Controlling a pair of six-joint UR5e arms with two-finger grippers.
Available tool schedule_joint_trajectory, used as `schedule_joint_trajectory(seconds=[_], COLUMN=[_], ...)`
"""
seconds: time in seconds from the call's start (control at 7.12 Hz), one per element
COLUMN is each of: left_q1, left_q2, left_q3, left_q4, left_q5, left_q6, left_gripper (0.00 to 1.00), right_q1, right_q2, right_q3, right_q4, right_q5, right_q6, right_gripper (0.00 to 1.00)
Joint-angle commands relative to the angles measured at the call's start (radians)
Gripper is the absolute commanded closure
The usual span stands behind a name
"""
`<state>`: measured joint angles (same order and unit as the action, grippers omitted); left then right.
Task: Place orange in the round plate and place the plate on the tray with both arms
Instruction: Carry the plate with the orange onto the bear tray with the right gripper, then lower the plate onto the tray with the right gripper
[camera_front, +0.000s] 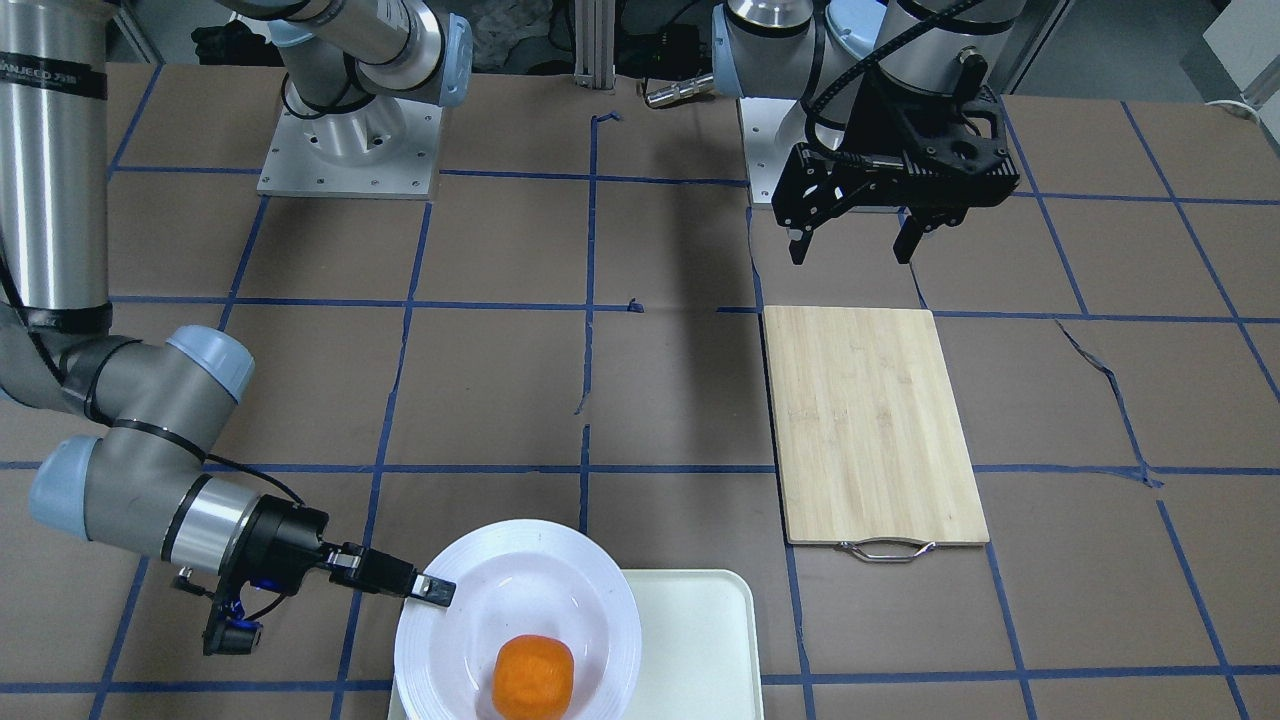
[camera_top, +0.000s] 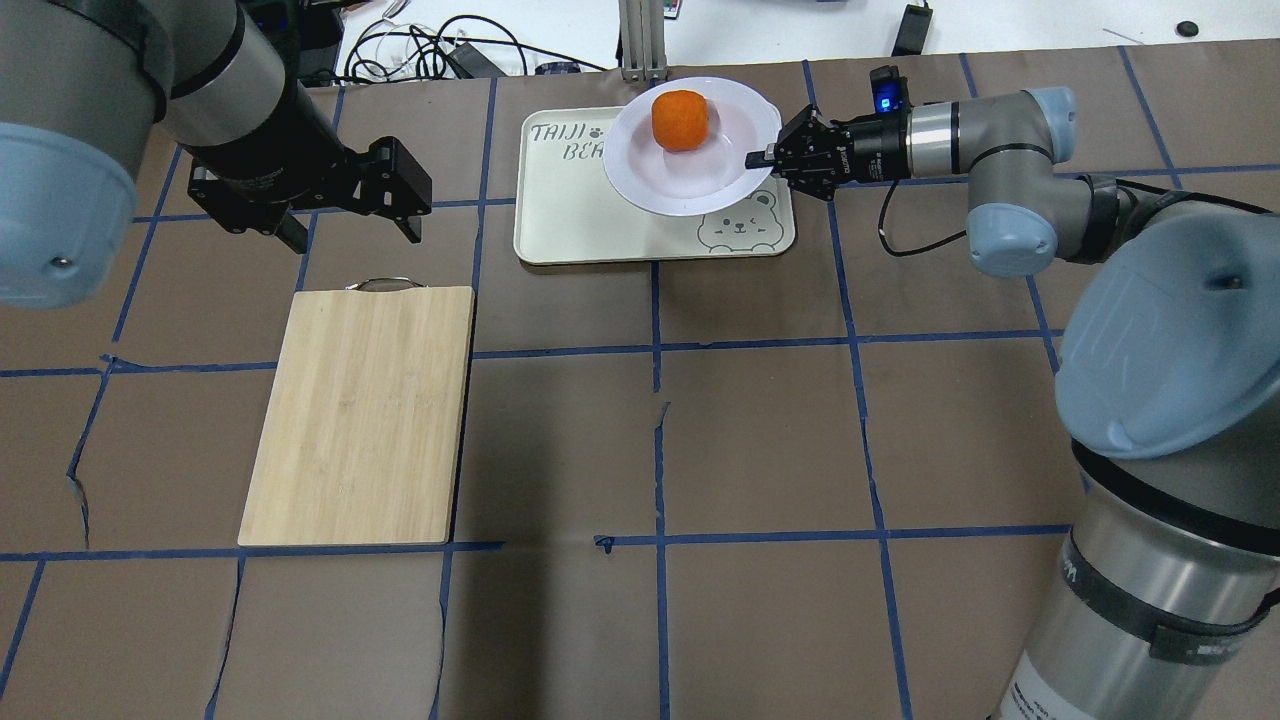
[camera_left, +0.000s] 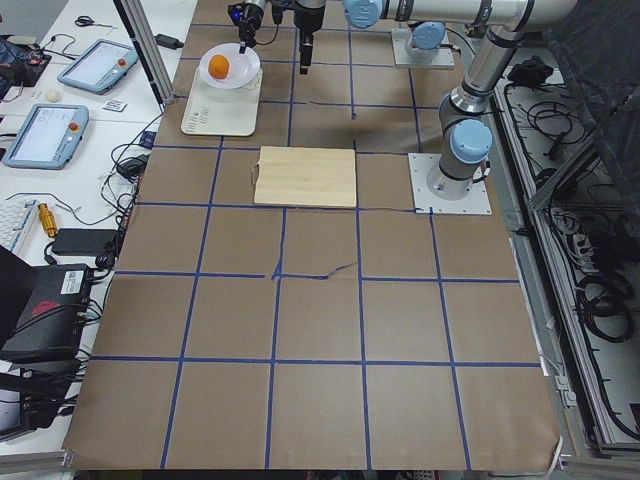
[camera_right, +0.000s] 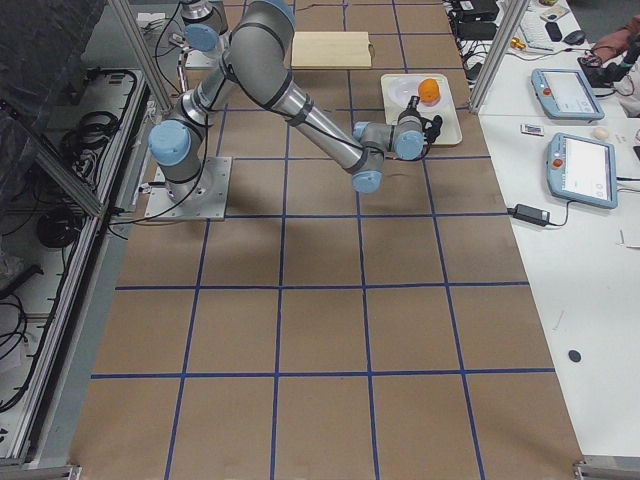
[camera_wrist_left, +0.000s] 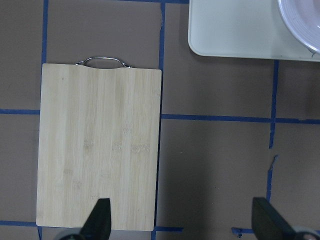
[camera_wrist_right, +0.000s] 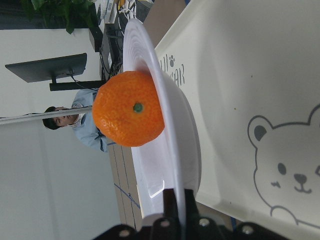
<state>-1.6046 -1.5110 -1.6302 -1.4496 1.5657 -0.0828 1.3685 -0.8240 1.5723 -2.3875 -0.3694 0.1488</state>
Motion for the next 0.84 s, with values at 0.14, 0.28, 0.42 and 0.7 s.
schedule_joint_trajectory(seconds=[0.14,0.28,0.42,0.7], left_q1=[0.0,0.0,0.0,0.0], left_q2=[0.005,0.005,0.005,0.006], left_q3=[-0.005,-0.005,-0.005,-0.005], left_q4=[0.0,0.0,0.0,0.0], left_q5=[0.001,0.001,0.001,0.002], left_q6=[0.0,0.0,0.0,0.0], left_gripper=[0.0,0.0,0.0,0.0], right_q1=[0.004,0.006,0.007,0.015], right_q2=[0.046,0.068,0.083,0.104], right_q3=[-0.025,-0.029,-0.029,-0.034], right_q4=[-0.007,-0.013,-0.013,-0.013], right_q5=[0.003,0.033,0.041,0.043], right_q6=[-0.009,-0.017,-0.037,-0.087], right_gripper=[1.0,1.0,1.0,0.99])
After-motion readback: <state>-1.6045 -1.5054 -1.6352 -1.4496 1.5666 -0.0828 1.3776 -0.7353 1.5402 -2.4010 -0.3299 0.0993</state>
